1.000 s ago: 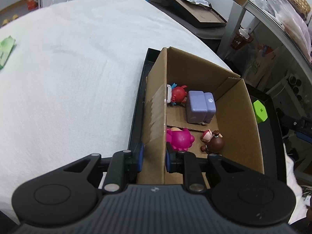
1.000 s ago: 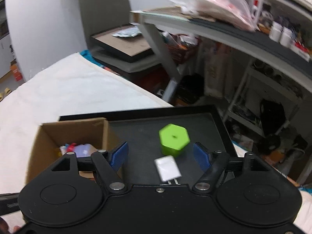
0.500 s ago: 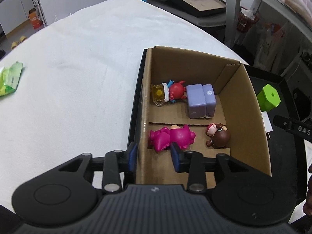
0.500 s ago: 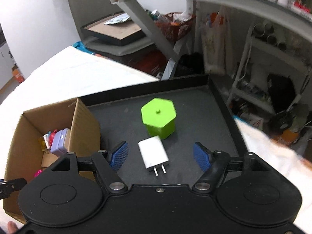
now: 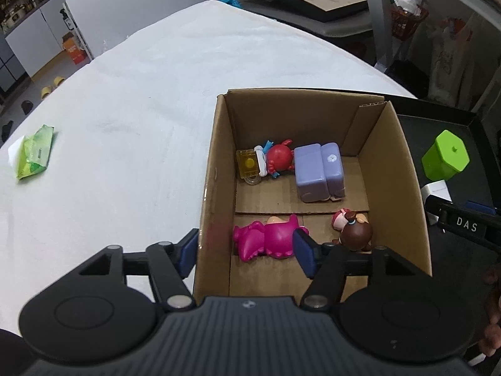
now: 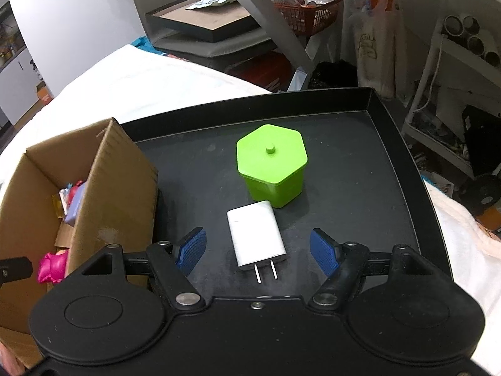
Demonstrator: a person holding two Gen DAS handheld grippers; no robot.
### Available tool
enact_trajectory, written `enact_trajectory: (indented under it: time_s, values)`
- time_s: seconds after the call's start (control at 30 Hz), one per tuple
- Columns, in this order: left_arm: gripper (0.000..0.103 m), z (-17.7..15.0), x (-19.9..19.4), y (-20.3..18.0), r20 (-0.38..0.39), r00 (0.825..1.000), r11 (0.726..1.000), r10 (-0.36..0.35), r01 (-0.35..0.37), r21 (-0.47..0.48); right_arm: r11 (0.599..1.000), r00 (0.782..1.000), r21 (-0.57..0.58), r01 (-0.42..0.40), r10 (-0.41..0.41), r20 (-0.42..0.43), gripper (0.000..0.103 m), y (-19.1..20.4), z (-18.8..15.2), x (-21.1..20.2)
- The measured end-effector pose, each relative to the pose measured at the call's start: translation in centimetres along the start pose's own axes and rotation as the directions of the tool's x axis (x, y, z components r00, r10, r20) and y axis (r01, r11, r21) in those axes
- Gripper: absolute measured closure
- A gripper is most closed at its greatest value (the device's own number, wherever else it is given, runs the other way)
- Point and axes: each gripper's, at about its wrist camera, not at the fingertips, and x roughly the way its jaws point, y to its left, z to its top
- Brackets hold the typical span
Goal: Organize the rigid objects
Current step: 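Move the right gripper to the white plug charger and close on it, then carry the white charger into the box and open the right gripper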
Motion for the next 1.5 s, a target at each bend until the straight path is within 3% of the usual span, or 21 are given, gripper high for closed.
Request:
enact_trajectory:
  time_s: [0.23,0.27,0.3,0.37,1.0,1.5]
  values:
    - [0.036,0.3,0.0,-0.8,-0.015,0.999,0.999,0.047,-0.047,0.007,1.000,1.000,-0.021,-0.013,0.013,-0.023,0.032,-0.1,-0.2,1.3]
    - [0.036,0.3,-0.1,-0.9,-0.016,0.999,0.999,0.052,-0.052,0.008,0.999,0.999,-0.029,-0.021,0.020,-0.033,0.042,-0.1,-0.4,1.5]
    - [0.036,0.4,-0.2,-1.0,-0.015,0.998,0.998,0.055,-0.054,0.009,0.999,1.000,-0.039,-0.017,0.016,-0.025,0.060,0.0,-0.4,1.6]
    - [0.036,0.3,-0.4,-1.1,-0.013,0.998,0.998,0.060,-0.060,0.009,0.999,1.000,-0.041,-0.014,0.014,-0.013,0.066,-0.2,-0.4,1.5]
    - [0.036,0.1,-2.0,0.3,-0.003,1.000,1.000,0.012,-0.012,0.001,0.997,0.997,0.040,-0.060,0.058,0.051,0.067,-0.8,0.0,-2.7]
    - [0.036,-0.1,-2.4,4.1,-0.001,0.999,0.996,-0.046,0.045,-0.076,0.995,0.991,-0.007,-0.096,0.096,0.090,0.066,2.9,2.3,-7.3]
